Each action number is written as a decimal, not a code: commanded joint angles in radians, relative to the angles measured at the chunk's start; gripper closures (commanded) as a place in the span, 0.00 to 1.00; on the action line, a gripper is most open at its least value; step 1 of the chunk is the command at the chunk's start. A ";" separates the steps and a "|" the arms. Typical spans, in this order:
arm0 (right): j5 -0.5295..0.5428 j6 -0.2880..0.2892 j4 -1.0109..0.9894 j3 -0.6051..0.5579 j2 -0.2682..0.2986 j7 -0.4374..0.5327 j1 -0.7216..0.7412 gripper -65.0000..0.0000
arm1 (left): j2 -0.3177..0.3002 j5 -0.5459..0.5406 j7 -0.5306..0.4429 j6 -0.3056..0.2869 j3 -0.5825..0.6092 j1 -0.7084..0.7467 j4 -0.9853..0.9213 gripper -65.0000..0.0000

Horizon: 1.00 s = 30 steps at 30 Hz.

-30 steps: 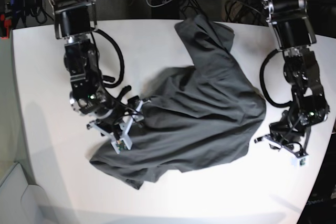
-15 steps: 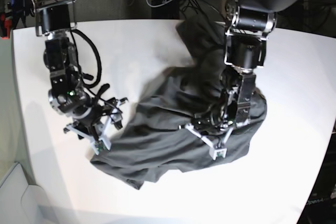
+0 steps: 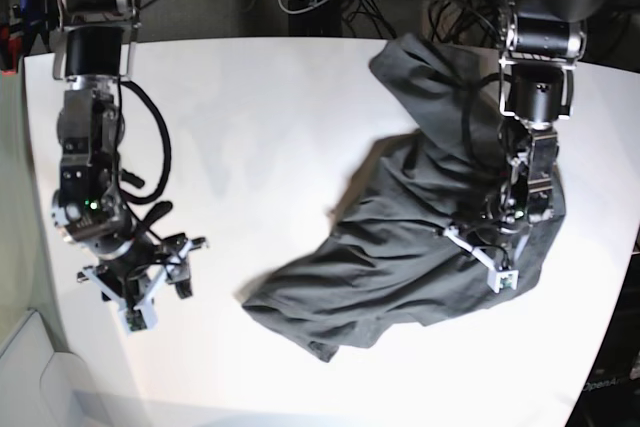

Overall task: Layout the t-shirt on the table in an organized manner, then fold the t-shirt properly
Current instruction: 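Move the right gripper to the shirt's bunched end and grasp it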

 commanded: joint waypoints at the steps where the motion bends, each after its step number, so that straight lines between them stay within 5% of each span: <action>1: 0.002 -0.002 -0.021 -0.021 -0.007 0.022 0.049 0.44 | -0.012 0.051 0.133 0.046 0.003 0.039 -0.021 0.99; 7: -0.002 0.065 -0.339 -0.152 -0.080 0.068 0.229 0.44 | -0.011 0.051 0.141 0.046 0.003 0.092 0.045 0.99; 18: -0.002 0.070 -0.970 -0.161 -0.149 0.450 0.580 0.44 | -0.011 0.060 0.132 0.043 0.010 0.123 0.094 0.99; 24: -0.002 0.068 -1.172 -0.163 -0.191 0.649 0.620 0.44 | -0.017 0.060 0.136 0.043 0.012 0.138 0.094 0.99; 30: -0.002 0.068 -1.223 -0.163 -0.231 0.732 0.594 0.44 | -0.018 0.062 0.143 0.043 0.012 0.180 0.169 0.99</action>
